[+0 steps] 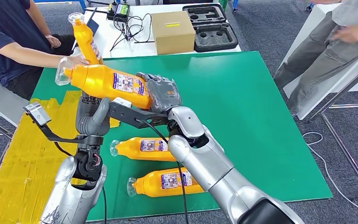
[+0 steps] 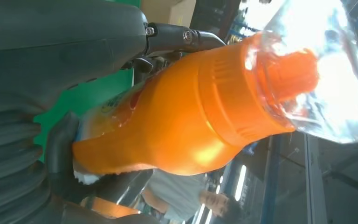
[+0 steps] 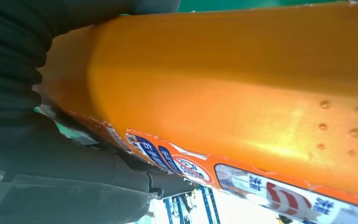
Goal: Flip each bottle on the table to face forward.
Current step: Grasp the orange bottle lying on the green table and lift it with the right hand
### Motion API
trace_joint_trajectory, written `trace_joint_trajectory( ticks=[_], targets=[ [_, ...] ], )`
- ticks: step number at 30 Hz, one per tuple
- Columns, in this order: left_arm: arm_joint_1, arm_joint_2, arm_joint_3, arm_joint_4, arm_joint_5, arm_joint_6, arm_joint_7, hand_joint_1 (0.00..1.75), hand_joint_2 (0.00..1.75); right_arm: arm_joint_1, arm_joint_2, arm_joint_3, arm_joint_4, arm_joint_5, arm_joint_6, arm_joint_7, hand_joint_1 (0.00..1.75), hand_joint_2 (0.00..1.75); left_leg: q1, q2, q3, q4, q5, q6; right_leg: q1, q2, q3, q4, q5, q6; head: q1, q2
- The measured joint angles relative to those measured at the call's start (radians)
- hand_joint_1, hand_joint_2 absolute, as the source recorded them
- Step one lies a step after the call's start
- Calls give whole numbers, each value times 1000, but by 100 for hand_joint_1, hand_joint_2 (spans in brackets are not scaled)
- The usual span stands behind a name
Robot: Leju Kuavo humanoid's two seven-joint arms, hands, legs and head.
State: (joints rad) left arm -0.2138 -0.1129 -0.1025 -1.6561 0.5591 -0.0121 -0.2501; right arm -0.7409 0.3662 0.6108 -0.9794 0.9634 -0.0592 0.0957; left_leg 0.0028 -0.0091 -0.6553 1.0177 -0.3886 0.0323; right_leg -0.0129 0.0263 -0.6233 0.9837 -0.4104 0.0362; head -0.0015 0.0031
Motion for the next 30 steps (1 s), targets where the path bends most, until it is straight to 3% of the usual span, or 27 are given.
trace_joint_trajectory(
  ticks=[8, 15, 30],
  targets=[
    [12, 0, 71, -50, -117, 50, -17, 0, 175, 34, 4, 102, -69, 27, 83, 46, 175, 175, 0, 1, 0, 0, 0, 0, 0, 0, -1, 0, 0, 0, 0, 0],
    [40, 0, 132, -97, -108, 28, -19, 0, 175, 97, -31, 183, -163, 6, 114, 50, 175, 175, 0, 0, -1, 0, 0, 0, 0, 0, -2, 0, -1, -1, 0, 0],
    [40, 0, 150, -114, -97, 14, -14, 0, 175, 116, -65, 222, -203, -18, 120, 46, 175, 175, 0, 1, -1, 0, 0, -1, 0, 0, -2, 0, 1, -3, 0, 0]
  ],
)
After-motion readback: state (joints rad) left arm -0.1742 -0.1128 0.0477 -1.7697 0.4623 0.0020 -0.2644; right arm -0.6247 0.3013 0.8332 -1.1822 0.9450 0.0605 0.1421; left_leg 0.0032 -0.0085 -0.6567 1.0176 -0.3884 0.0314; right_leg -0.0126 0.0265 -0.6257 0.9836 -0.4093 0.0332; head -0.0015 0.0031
